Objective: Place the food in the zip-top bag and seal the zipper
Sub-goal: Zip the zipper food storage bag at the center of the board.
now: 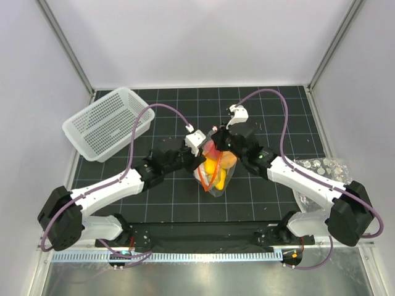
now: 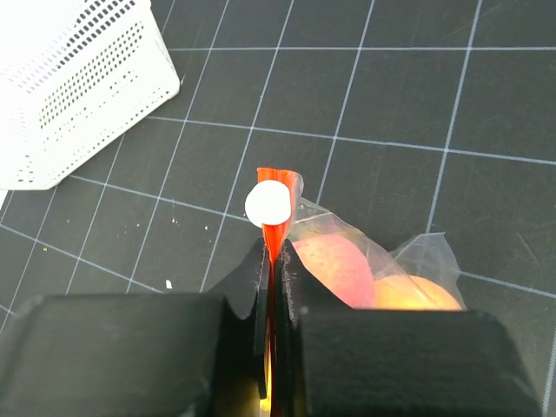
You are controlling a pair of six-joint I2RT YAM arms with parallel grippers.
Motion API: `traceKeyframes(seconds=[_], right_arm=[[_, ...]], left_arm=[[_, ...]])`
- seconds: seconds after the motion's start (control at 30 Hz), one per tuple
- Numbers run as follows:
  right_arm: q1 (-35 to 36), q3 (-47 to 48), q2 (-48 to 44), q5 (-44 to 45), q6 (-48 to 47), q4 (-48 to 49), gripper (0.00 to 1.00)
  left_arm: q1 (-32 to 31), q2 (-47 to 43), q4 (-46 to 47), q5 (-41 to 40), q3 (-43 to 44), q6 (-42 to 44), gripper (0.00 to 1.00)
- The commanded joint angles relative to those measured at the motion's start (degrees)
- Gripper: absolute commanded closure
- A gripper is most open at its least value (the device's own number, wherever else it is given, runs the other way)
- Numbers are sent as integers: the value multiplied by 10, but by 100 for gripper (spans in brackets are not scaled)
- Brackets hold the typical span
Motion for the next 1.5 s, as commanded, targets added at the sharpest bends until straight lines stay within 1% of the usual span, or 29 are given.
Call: traceKeyframes(seconds=[0.0,0.17,0.2,0.27,0.3,0.37,0.4,0.47,0.5,0.57,0.6,0.67,0.73,0.77,0.8,0.87,0.9,1.1,1.27,1.3,1.33,1.47], right_arm=[[7,5,-40,23,-9,26,97],[18,-28,-98,1,-37,61,98],[18,-32,-108,-9,-41,72,98],[20,-40,-132,-24,-53,76,98],[20,-42,-138,-35,-59,82,99],[21,-44,-153,-69,-73,82,99],[21,-44,-156,-76,-75,82,99],[21,-45,-160,-94,-80,84,99],[21,-44,-161,-98,-84,84,99],[21,-42,-162,-106,-87,83,99],[21,-42,-164,-107,-89,82,99],[21,-39,-166,-120,-93,80,99],[20,-35,-170,-141,-98,79,99],[21,-33,-171,-149,-100,80,99],[21,-32,-173,-192,-102,76,99],[21,-25,-174,-229,-104,72,99],[21,-24,-176,-265,-104,72,99],[20,-11,-164,-363,-96,65,99],[21,-7,-162,-433,-104,60,99],[20,-9,-163,-441,-104,61,99],[20,-9,-165,-450,-105,62,99],[21,-7,-167,-517,-113,64,99]], left_arm=[[-11,-32,7,-14,19,3,85],[-15,-59,10,-20,8,-7,78],[-16,-74,14,-20,3,-11,73],[-16,-91,17,-24,-3,-19,69],[-16,-109,21,-33,-12,-25,64],[-16,-130,34,-46,-23,-34,58],[-16,-138,36,-55,-32,-36,53],[-15,-163,41,-72,-39,-48,50],[-15,-172,43,-94,-43,-55,47],[-15,-195,42,-123,-46,-75,44],[-15,-202,42,-133,-50,-81,41],[-15,-221,46,-162,-56,-97,37],[-15,-230,51,-184,-68,-104,25],[-14,-232,52,-212,-70,-113,19],[-14,-233,48,-219,-71,-114,13],[-7,-229,45,-222,-70,-113,11],[-4,-226,44,-218,-69,-121,10],[13,-229,62,-175,-83,-130,9],[14,-256,93,-82,-110,-91,9],[14,-260,100,-79,-113,-86,9],[13,-263,105,-57,-116,-84,9],[14,-269,110,-22,-119,-74,10]])
